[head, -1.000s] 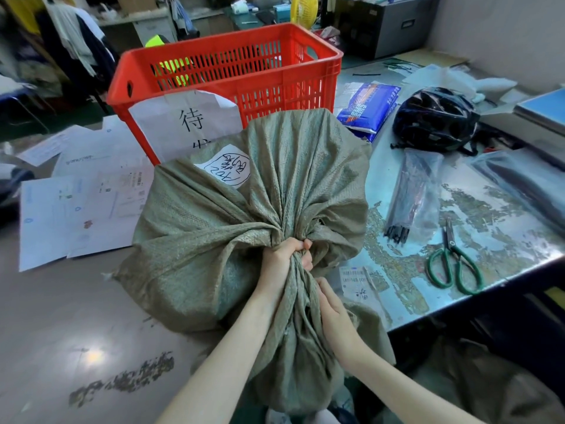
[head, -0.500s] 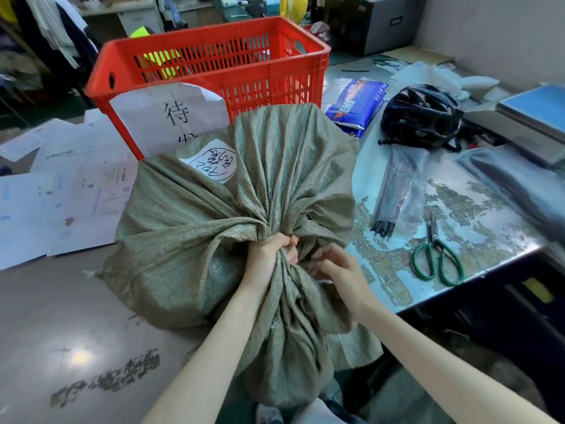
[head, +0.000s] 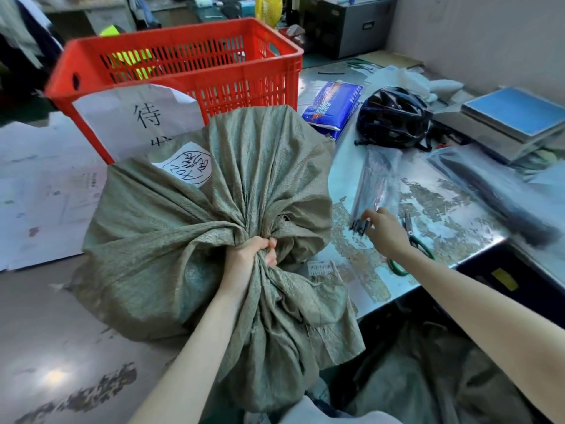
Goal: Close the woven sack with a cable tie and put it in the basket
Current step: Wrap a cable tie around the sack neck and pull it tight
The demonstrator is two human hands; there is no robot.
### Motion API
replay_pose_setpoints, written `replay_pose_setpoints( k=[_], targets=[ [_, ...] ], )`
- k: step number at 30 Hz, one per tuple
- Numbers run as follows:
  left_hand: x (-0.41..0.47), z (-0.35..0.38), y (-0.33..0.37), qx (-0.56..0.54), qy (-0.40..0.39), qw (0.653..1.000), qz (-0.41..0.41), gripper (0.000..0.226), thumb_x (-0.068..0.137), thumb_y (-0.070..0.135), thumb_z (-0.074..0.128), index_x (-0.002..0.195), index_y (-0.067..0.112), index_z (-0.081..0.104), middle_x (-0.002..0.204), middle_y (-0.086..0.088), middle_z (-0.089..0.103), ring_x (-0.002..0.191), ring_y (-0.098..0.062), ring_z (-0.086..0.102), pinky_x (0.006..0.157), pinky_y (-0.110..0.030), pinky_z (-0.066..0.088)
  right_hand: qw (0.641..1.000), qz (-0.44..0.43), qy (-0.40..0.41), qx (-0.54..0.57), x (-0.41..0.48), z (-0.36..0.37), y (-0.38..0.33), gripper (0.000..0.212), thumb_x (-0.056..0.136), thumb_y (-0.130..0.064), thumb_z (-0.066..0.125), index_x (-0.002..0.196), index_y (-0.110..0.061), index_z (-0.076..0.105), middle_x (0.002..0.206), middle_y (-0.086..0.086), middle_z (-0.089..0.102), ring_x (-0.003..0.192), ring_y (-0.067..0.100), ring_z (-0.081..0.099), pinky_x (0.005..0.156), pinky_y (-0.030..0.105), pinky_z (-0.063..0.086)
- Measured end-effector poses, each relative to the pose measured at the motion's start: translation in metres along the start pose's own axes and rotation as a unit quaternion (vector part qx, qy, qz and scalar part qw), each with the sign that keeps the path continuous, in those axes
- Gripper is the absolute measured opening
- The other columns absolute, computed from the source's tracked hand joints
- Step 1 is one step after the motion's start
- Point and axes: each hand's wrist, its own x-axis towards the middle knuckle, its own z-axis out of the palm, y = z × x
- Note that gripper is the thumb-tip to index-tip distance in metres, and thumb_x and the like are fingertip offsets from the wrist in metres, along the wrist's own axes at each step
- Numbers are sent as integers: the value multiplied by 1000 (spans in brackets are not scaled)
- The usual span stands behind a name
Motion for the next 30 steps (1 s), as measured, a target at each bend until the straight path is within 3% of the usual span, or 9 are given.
replay_pose_setpoints(
  k=[3,7,13,20,23,26,30],
  targets=[
    [-1,1,0,-4,0,1000,2,11,68,14,47,69,4,49,38,0,37,33,-10,33,36,-17,30,978,-104,-80,-161,6,5,13,49,86,9,44,129,-15,52,114,16,47,92,28,47,61,36,44],
    [-1,0,-1,-9,-1,1000,4,12,75,11,46,67,4,52,40,-1,38,34,-9,33,37,-17,31,950,-147,-121,-247,5,17,19,44,85,6,50,124,-14,49,126,14,41,106,30,48,65,35,47],
    [0,-1,-1,-7,-1,1000,4,18,87,6,39,72,2,49,39,1,39,34,-8,35,39,-16,30,963,-95,-86,-237,3,34,18,55,80,7,58,129,-8,37,127,16,42,102,32,53,57,31,39],
    [-1,-2,-1,-15,-6,1000,27,12,71,11,49,74,0,50,44,0,45,37,-10,38,41,-17,33,970,-104,-68,-210,14,35,7,31,88,9,47,117,-3,50,115,16,53,99,30,56,70,35,51],
    [-1,-3,-1,-9,-8,1000,23,13,72,12,49,71,-1,52,43,-2,42,38,-10,38,41,-17,33,968,-112,-81,-210,17,34,7,32,88,9,47,118,-3,51,113,16,56,99,30,58,77,38,54],
    [-1,-3,-1,-6,-11,1000,23,13,72,12,49,72,-1,51,43,-2,42,38,-10,38,41,-17,33,969,-131,-64,-197,15,34,8,39,87,7,47,124,-7,47,114,16,51,93,28,57,72,37,55],
    [-2,-2,0,-6,-20,999,35,11,71,11,48,75,0,49,45,1,48,38,-10,38,42,-17,34,967,-198,0,-159,10,31,-3,41,71,15,46,105,-6,48,105,15,52,85,26,47,66,36,46]
  ],
)
